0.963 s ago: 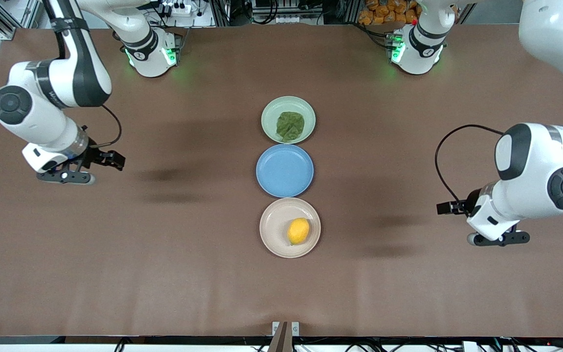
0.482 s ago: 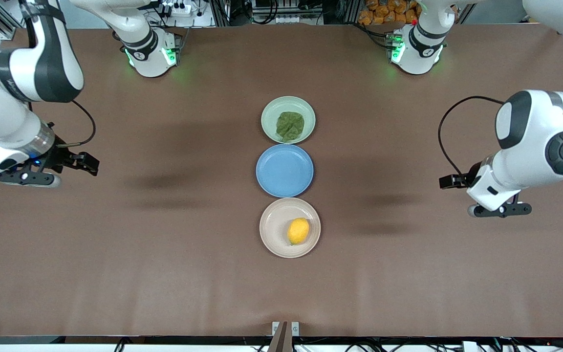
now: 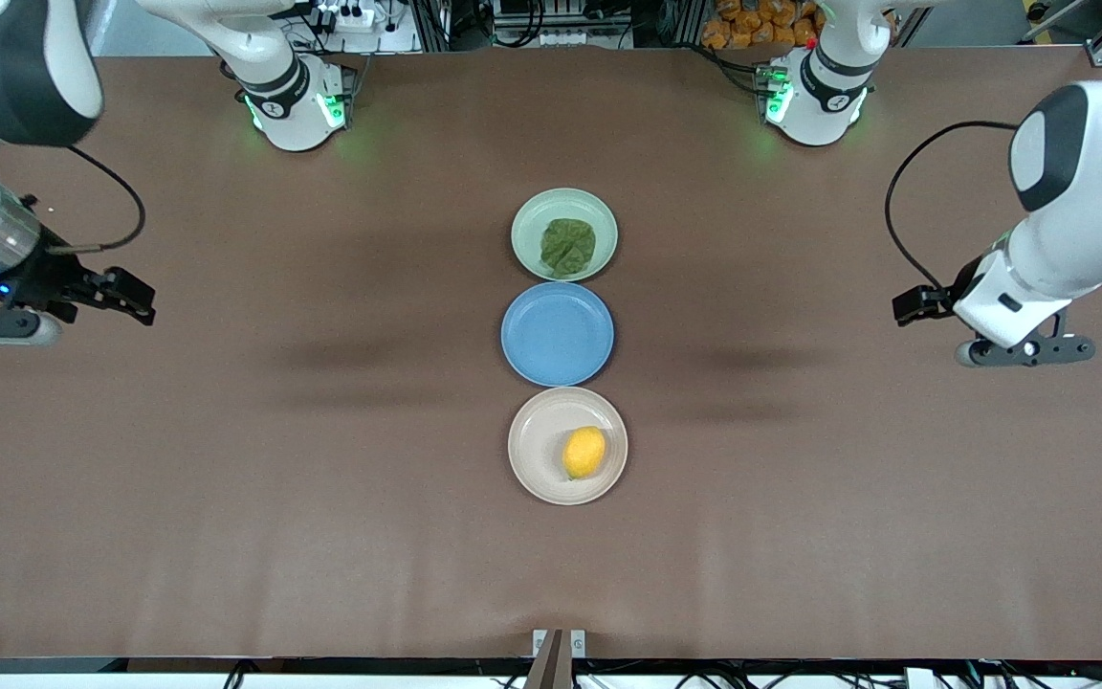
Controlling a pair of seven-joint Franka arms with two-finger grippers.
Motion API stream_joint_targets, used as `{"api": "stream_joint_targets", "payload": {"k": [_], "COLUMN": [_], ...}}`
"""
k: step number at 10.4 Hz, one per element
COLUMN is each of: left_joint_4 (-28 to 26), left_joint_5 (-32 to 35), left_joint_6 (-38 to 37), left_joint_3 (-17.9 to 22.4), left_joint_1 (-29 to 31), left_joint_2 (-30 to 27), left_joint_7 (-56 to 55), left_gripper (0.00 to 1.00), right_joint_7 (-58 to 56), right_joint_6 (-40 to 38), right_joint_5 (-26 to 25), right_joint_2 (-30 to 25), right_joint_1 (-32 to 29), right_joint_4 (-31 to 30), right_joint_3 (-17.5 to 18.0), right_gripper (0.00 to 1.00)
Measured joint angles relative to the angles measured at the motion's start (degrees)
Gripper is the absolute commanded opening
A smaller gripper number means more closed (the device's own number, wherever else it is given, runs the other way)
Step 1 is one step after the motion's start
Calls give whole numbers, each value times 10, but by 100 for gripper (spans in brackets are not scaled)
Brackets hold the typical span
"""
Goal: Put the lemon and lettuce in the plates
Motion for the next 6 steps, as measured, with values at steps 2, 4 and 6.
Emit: {"api": "stream_joint_targets", "payload": {"k": [2, 4, 6], "left_joint_4": [-1, 1, 26], "left_joint_5": [-1, -12, -15], "left_joint_6": [-4, -19, -63], "left_joint_3": [2, 8, 12], "left_joint_1": [-9, -14, -14], "left_joint_2": [-27, -53, -68], "left_joint_7": [0, 0, 0], "left_gripper": [100, 100, 100], "right_joint_7": [-15, -20, -32], "right_joint_6": [-60, -90, -106], "right_joint_5": [6, 7, 7], "right_joint_2": [-9, -12, -13], "right_joint_1": [-2, -3, -3], "right_joint_4": [54, 88, 107], "right_joint_3": [-4, -7, -13], "right_gripper": [100, 100, 100]}}
